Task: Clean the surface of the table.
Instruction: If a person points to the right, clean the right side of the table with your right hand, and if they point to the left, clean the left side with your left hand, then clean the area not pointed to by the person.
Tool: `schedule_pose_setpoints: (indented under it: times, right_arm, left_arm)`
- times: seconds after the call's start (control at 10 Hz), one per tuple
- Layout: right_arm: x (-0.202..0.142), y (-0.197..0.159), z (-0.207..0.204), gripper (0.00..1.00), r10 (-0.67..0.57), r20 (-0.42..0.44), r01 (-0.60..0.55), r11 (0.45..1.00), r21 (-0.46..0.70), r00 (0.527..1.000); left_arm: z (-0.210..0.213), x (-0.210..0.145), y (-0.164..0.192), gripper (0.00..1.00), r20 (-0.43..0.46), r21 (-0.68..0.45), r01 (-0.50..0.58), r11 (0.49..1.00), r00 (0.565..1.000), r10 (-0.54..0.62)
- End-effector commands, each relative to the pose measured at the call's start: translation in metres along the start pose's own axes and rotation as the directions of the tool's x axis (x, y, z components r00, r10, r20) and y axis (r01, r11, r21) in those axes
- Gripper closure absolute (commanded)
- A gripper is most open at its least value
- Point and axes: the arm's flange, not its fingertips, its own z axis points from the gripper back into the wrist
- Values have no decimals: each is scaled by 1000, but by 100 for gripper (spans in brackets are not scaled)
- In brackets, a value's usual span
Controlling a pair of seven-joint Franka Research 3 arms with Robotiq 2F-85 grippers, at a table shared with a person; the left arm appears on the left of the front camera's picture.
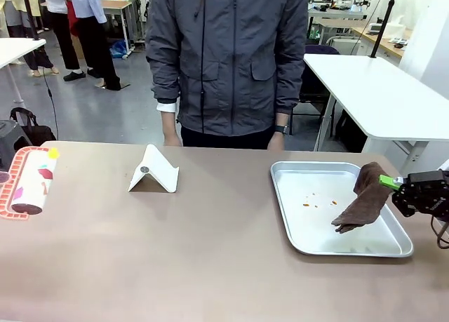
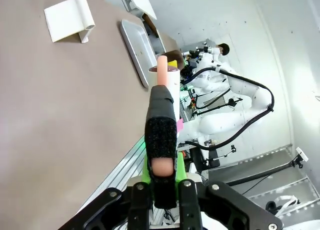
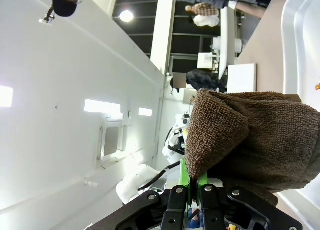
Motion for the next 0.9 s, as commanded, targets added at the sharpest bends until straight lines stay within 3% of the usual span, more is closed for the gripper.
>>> schedule_pose_setpoints:
  times: [0.0, 0.8]
  right_arm:
    - [-1, 6, 0, 100, -17, -12, 17, 1000, 10, 1000]
    - [-1, 6, 0, 100, -17, -12, 17, 1000, 10, 1000]
  left_arm:
    - [-8, 0, -15, 81, -33, 26, 66, 997, 997, -66]
    - [-8, 0, -15, 81, -33, 26, 66, 997, 997, -66]
